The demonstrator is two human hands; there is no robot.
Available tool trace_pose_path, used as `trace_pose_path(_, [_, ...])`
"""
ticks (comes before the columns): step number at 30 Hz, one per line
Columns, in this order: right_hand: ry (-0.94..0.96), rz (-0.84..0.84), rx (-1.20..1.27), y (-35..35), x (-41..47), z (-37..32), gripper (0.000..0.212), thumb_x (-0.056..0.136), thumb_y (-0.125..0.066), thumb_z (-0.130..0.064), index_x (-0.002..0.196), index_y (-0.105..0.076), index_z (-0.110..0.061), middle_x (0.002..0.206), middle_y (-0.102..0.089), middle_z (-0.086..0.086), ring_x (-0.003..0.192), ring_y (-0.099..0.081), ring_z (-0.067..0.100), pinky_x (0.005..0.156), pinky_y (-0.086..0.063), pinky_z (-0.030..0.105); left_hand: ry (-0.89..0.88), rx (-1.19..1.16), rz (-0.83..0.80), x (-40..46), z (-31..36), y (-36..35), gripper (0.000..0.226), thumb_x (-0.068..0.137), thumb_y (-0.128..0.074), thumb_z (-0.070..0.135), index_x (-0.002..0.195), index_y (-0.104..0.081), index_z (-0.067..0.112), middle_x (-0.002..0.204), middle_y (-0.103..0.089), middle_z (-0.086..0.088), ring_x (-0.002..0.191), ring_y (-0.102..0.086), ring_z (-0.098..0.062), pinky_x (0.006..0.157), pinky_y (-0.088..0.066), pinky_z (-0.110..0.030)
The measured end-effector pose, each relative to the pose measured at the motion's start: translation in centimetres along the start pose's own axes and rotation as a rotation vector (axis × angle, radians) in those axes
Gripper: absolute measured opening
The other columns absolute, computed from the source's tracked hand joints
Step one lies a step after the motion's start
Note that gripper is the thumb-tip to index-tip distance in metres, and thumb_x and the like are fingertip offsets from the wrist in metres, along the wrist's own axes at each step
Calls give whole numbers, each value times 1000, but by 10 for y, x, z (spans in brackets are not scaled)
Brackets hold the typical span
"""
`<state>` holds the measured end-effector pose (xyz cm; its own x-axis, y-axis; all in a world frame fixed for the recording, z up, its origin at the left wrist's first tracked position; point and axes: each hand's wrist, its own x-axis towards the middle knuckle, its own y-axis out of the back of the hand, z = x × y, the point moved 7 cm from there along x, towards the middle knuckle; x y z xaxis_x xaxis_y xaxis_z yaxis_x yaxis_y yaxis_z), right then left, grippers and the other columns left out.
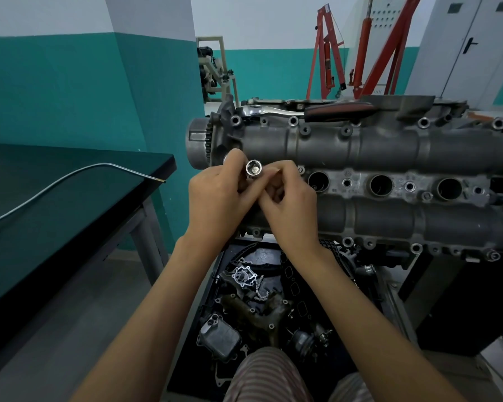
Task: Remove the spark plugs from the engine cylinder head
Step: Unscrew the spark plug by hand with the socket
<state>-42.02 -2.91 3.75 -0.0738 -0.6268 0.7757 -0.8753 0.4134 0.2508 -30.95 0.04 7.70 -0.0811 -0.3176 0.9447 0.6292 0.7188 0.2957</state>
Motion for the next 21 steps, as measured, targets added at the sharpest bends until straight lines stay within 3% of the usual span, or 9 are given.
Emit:
trace_pose_path(4, [22, -8, 8, 0, 0, -2, 6, 88, -55, -16, 86, -55, -11, 71, -58, 0, 63, -53, 9, 56, -45, 29, 11, -32, -28, 0, 0, 0, 33, 86, -61, 34, 76, -59, 2, 51, -55, -1, 43, -50, -17, 42, -40, -31])
trace_pose_path(8, [71, -12, 8, 0, -1, -6, 12, 91, -52, -16, 99, -60, -14, 72, -52, -20, 68, -53, -5, 59, -39, 9, -7, -50, -63, -1, 1, 0, 22, 88, -56, 24, 93, -67, 5, 52, -54, 4, 45, -49, -13, 45, -42, -31])
trace_pose_path(13, [52, -7, -14, -1, 0, -4, 17, 92, -51, -21, 106, -57, -14, 70, -49, -17, 60, -49, -2, 56, -38, 12, 13, -25, -42, 1, -1, 0, 29, 88, -57, 28, 80, -62, 0, 50, -56, -2, 42, -52, -19, 41, -42, -32])
trace_pose_path(16, [-3, -3, 10, -1, 0, 1, 9, 87, -58, -22, 95, -53, -18, 66, -50, -12, 58, -47, 4, 53, -38, 16, 10, -5, -19, 1, 0, -1, 38, 84, -62, 34, 68, -52, 1, 47, -50, -5, 39, -45, -19, 39, -37, -29])
trace_pose_path(21, [27, -12, 20, 0, 0, -2, 8, 89, -53, -16, 85, -56, -10, 71, -57, -4, 63, -50, 9, 54, -43, 27, 15, -40, -49, -1, -1, 0, 35, 85, -63, 34, 73, -57, 3, 49, -51, -1, 42, -47, -17, 41, -39, -31])
